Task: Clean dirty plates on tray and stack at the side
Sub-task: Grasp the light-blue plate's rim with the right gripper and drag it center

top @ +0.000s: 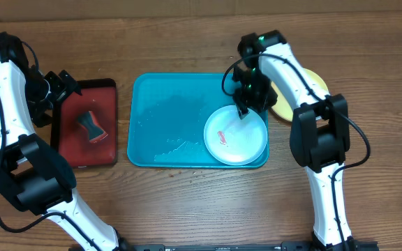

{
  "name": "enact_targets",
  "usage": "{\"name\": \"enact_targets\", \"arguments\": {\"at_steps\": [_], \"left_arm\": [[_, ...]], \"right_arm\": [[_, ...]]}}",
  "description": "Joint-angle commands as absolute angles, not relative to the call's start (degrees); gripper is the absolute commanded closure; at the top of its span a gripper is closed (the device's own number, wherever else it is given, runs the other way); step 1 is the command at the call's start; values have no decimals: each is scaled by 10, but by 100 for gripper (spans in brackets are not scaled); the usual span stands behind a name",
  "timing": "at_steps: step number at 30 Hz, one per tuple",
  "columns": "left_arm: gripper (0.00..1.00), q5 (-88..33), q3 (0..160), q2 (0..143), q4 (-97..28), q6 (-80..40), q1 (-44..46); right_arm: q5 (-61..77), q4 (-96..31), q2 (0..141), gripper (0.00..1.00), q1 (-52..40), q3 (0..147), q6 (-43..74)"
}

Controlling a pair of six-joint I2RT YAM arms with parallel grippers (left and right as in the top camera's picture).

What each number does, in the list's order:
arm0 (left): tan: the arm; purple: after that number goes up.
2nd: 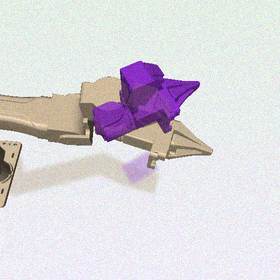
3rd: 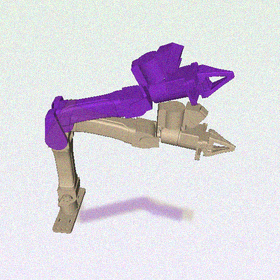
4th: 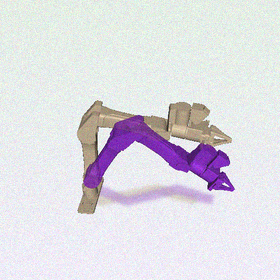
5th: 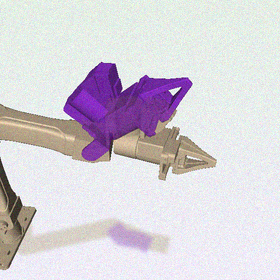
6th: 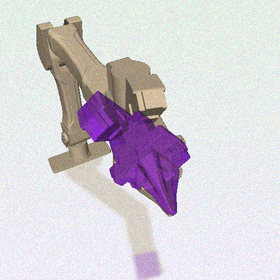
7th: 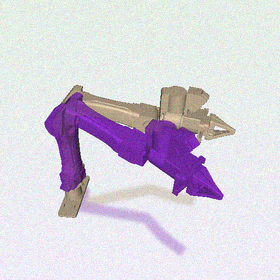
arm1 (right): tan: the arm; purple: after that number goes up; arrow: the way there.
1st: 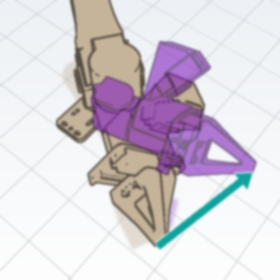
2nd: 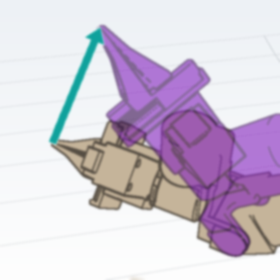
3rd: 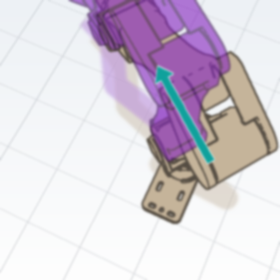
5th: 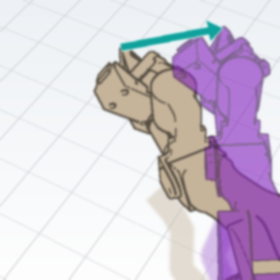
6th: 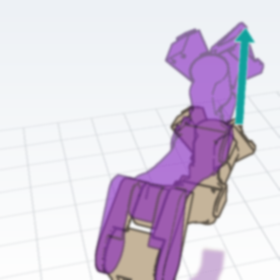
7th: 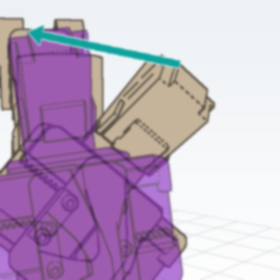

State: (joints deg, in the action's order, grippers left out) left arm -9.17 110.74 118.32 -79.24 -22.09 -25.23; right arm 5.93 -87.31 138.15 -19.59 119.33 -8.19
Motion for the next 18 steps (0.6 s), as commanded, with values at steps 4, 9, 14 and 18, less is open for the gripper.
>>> {"name": "enact_targets", "arguments": {"at_steps": [4,9,14,18], "left_arm": [[0,-88,1115,1184,-788,-212,-249],[0,-88,1115,1184,-788,-212,-249],[0,-88,1115,1184,-788,-212,-249],[0,-88,1115,1184,-788,-212,-249]], "right_arm": [[13,-860,1360,38,-199,1139,-69],[37,-863,1360,53,-199,1126,-68],[67,-893,1360,55,-207,1124,-40],[70,-898,1360,59,-227,1124,4]]}}
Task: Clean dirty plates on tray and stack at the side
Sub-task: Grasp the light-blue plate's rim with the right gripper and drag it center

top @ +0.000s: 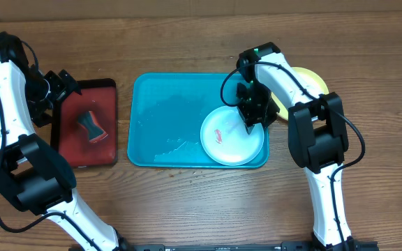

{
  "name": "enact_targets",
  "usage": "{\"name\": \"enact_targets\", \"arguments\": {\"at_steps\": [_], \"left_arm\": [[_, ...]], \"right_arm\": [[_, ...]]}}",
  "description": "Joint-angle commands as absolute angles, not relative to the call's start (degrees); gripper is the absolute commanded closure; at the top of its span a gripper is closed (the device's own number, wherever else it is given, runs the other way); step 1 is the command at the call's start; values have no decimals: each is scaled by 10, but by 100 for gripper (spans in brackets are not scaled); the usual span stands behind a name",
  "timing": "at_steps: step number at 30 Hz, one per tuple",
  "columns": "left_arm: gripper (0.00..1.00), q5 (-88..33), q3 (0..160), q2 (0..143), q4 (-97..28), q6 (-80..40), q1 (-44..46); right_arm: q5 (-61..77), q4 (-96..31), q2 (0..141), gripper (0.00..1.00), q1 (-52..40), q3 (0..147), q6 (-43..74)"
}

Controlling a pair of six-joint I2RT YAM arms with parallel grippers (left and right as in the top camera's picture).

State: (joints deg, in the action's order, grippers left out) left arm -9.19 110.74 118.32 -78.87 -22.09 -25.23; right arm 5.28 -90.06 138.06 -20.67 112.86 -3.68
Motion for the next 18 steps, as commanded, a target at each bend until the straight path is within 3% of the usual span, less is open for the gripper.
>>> {"name": "enact_targets", "arguments": {"at_steps": [1,10,18], "left_arm": [[0,-88,1115,1184,-788,-212,-249],[0,-88,1115,1184,-788,-212,-247],[0,-88,1115,1184,-790,-212,-247]], "right_arm": [[76,-894,1360,63,-232,1124,17],[81,-839,1360,62,-294,1124,105],[39,-851,1360,63,-295,1124,210]]}}
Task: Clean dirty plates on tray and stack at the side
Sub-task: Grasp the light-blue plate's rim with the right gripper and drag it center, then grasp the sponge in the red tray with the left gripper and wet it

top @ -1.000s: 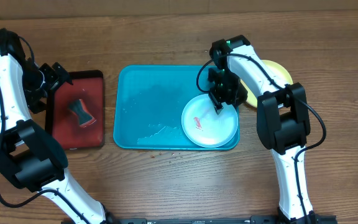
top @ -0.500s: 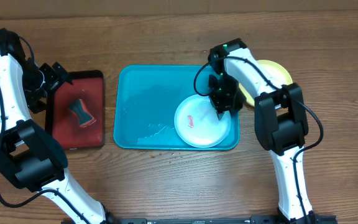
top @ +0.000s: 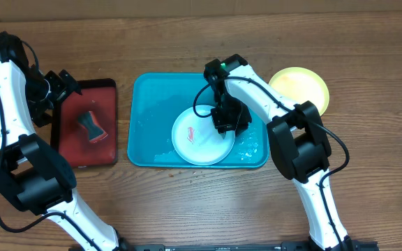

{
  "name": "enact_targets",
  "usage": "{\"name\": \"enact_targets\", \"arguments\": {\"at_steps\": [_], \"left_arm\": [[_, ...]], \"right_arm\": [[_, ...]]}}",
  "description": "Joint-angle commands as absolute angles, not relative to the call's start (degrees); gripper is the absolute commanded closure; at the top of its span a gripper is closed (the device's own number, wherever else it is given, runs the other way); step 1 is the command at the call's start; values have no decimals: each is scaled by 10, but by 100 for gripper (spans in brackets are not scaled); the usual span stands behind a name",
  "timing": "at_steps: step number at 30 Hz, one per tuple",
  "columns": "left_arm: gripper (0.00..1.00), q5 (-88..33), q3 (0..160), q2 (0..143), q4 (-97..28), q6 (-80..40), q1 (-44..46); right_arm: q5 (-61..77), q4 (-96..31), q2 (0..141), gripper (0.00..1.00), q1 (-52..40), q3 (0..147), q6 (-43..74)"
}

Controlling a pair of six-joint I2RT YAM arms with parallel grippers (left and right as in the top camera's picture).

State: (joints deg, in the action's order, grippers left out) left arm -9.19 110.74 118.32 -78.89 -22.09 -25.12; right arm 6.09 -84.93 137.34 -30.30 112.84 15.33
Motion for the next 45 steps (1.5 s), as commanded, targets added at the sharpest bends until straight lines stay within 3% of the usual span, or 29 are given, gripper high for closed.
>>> {"name": "enact_targets", "arguments": {"at_steps": [1,4,10,13,16,24,28,33,37,43,45], "left_arm": [[0,-89,1115,1184,-790,-213,-247],[0,-99,1115,1184,-790,-213,-247],[1,-101,1115,1184,-790,-213,-247],[0,-105,1115,1184,-791,-214,-247],[0,-105,1112,1185,-801,-214,-244],[0,-106,1051,1185,-767,-192,-228],[8,-105,1015,1185,-738,-192,-228],[8,-77,973,1185,-687,-192,-228],[18,-71,924,1185,-643,-193,-229],[14,-70,874,1186,-582,-193,-229],[19,-68,868,1187,-573,-192,-228]], "right_arm": [[40,-851,1360,64,-295,1124,214],[42,-839,1360,79,-297,1115,235],[62,-795,1360,81,-304,1078,256],[67,-772,1360,92,-304,1063,258],[67,-744,1360,96,-304,1057,274],[67,-648,1360,96,-304,1057,285],[65,-614,1360,96,-304,1057,285],[65,-608,1360,96,-304,1057,285],[65,-602,1360,96,-304,1051,286],[65,-564,1360,96,-304,1013,286],[65,-551,1360,96,-304,997,286]]}}
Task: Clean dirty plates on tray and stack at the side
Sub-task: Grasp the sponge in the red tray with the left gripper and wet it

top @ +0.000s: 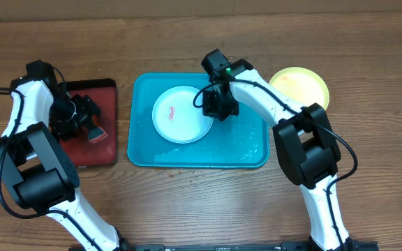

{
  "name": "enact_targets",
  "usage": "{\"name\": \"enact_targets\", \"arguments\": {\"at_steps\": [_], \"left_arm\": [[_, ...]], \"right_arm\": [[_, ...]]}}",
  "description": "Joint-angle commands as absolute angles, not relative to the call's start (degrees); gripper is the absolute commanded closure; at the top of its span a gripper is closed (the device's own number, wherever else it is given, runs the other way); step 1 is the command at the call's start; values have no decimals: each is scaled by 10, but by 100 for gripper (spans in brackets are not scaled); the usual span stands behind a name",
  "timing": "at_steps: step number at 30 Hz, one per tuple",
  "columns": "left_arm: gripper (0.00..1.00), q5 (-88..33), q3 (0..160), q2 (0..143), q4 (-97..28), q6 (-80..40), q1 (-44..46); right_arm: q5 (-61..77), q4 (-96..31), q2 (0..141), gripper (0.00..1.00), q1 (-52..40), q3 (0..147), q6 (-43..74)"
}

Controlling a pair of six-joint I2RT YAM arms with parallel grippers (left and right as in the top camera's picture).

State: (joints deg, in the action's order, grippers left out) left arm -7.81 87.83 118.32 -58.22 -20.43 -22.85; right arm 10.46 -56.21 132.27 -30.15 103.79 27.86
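Observation:
A white plate (181, 116) with a red smear lies in the left half of the blue tray (246, 150). My right gripper (213, 107) is at the plate's right rim; whether its fingers are closed on the rim cannot be told from overhead. A yellow plate (300, 87) rests on the table to the right of the tray. My left gripper (82, 115) hangs over the dark red tray (105, 89), right at the black and red scrubber (93, 127); its fingers are hidden by the wrist.
Water drops or suds glisten on the blue tray's floor, mostly at its lower middle and right. Bare wooden table (201, 202) lies in front of both trays. A cardboard wall runs along the far edge.
The white plate and my right gripper have shifted further left and up in the blue tray. My left arm has swung in from the far left edge to over the scrubber.
The white plate first lay in the blue tray's lower right corner with my right gripper at its top rim. At each later moment the plate and gripper stood further left, now in the left half. My left arm stayed still until now, when it is over the scrubber.

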Motion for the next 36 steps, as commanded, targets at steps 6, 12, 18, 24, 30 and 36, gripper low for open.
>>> {"name": "enact_targets", "arguments": {"at_steps": [6,12,18,24,30,36], "left_arm": [[29,-58,847,1188,-550,-192,-229],[45,-58,817,1188,-521,-193,-229],[86,-58,804,1188,-502,-193,-229],[96,-82,828,1188,-525,-192,-229],[96,-112,939,1184,-639,-180,-229],[96,-136,1056,1173,-730,-173,-228]], "right_arm": [[65,-527,1360,96,-304,971,286],[65,-523,1360,96,-304,971,286],[65,-523,1360,96,-304,971,286],[65,-516,1360,96,-304,971,286],[65,-508,1360,96,-304,970,286],[65,-504,1360,96,-304,970,285]]}}
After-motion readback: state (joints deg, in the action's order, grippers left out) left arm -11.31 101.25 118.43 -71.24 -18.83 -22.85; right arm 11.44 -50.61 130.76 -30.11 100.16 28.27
